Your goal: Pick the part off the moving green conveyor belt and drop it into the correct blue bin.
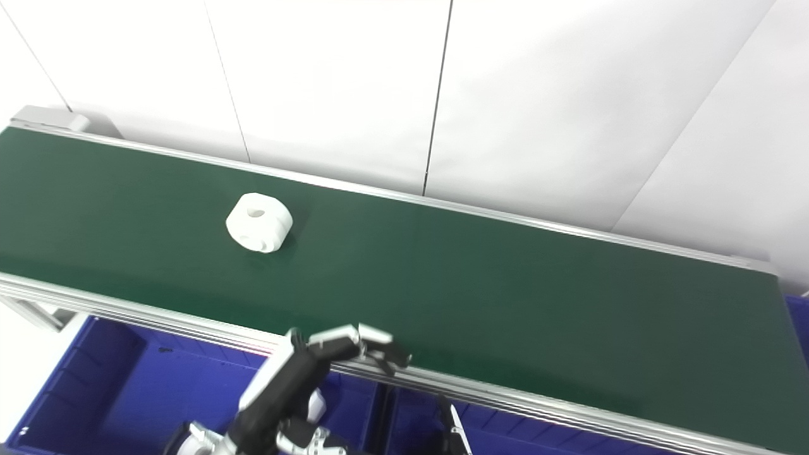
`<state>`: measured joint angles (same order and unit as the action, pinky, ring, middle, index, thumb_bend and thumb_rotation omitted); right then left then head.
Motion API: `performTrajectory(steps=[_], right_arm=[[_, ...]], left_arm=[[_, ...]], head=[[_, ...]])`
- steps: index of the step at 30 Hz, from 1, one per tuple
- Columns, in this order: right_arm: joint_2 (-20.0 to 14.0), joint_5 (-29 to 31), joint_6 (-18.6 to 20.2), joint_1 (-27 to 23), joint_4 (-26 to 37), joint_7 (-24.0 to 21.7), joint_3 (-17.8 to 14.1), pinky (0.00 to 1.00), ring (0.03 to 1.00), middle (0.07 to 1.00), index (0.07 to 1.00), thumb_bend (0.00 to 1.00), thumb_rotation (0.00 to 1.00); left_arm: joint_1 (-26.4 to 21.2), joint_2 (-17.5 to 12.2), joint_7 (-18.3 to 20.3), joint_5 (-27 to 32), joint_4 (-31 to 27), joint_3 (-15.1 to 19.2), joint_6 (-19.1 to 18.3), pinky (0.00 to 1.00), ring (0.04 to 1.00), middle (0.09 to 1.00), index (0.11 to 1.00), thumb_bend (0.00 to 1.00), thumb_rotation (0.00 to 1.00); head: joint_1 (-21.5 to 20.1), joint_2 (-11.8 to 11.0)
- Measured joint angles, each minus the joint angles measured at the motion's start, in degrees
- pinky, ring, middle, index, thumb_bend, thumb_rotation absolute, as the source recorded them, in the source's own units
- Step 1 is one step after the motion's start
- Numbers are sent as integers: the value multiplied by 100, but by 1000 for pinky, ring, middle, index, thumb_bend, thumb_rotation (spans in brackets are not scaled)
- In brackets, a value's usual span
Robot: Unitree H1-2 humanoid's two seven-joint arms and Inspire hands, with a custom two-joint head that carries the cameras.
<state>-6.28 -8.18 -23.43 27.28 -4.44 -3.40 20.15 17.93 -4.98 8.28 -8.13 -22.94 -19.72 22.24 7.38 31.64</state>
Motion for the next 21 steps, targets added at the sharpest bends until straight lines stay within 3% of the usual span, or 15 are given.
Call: performTrajectory(steps=[3,7,10,13,17,21], right_arm=[[16,54,-4,-62,-77,-11,-2,1000,1000,1000,1000,923,980],[28,90,-5,-91,-180,-34,-17,1000,985,1000,1000,946,975],[102,142,-5,-95,-249,-56,-43,1000,958,1000,1000,929,971],[154,176,-5,-111,-321,-62,-68,1000,943,1000,1000,916,973],[161,214,-5,-136,-332,-75,-90,1000,941,1000,1000,908,970],[161,226,-5,-214,-388,-128,-96,1000,939,1000,1000,906,969]], left_arm=[[-606,15,-98,-201,-6,454,-77,518,615,639,641,1000,288],[-1435,-107,-167,-1208,416,814,90,565,641,666,678,984,388],[-1954,-440,-197,-2332,602,836,258,613,659,672,687,935,397],[-2399,-817,-117,-3082,776,835,286,638,668,668,675,936,348],[-2909,-1115,35,-3484,1107,829,251,593,642,649,647,973,246],[-3462,-1303,428,-3733,1285,806,-59,527,624,655,649,972,224]], head=[[26,-35],[-26,-88],[-44,-114],[-53,-123],[-35,-141],[-35,-149]])
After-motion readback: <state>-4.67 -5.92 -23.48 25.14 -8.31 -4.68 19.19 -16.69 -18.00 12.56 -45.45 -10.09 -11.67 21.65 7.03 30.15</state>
